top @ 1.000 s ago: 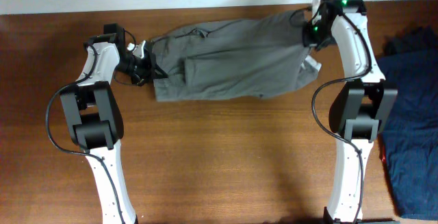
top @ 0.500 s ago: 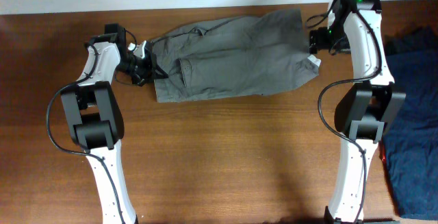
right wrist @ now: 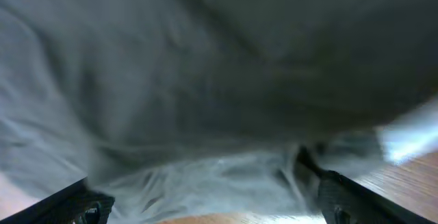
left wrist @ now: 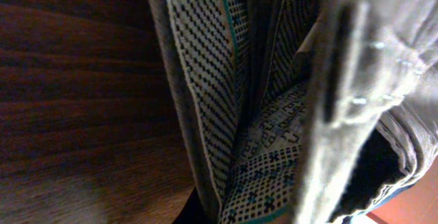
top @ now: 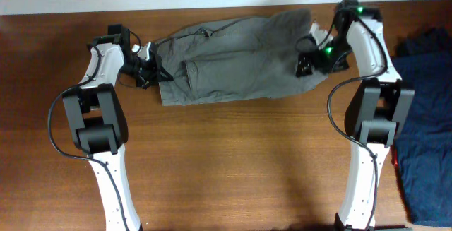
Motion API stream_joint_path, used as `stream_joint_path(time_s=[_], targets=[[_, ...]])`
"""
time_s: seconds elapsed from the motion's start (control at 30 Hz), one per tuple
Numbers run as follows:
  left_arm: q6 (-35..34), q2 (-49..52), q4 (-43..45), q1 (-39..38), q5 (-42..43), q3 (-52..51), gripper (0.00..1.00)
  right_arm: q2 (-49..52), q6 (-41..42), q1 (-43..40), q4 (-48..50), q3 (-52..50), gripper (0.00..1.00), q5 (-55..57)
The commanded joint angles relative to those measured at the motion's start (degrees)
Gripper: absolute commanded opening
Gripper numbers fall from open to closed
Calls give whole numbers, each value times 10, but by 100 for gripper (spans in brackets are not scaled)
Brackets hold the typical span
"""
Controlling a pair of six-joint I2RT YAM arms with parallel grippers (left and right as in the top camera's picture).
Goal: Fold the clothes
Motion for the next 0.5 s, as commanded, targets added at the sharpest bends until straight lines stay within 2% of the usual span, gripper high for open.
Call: stream_joint_path(time_s=[0.0,0.1,0.13,0.2,0.37,0.4,0.47], targets=[[10,6,-5,9,-56,-3,1,1,-36,3,17,-47,98,-17],[10,6,-5,9,-56,-3,1,1,-36,3,36,-66,92,-9],[10,6,-5,9,-56,-3,1,1,-36,2,39,-67,86,-2],[10,6,-5,9,-56,-3,1,1,-32,2,47,-67,65,17],[12,6,-6,9,-56,-3,1,1,17,2,64,-66,30,111],[12,6,-5,9,-56,-2,1,1,28,2,65,-66,27,136],[12,6,-5,9,-56,-1,1,0,51,2,66,-64,26,186]])
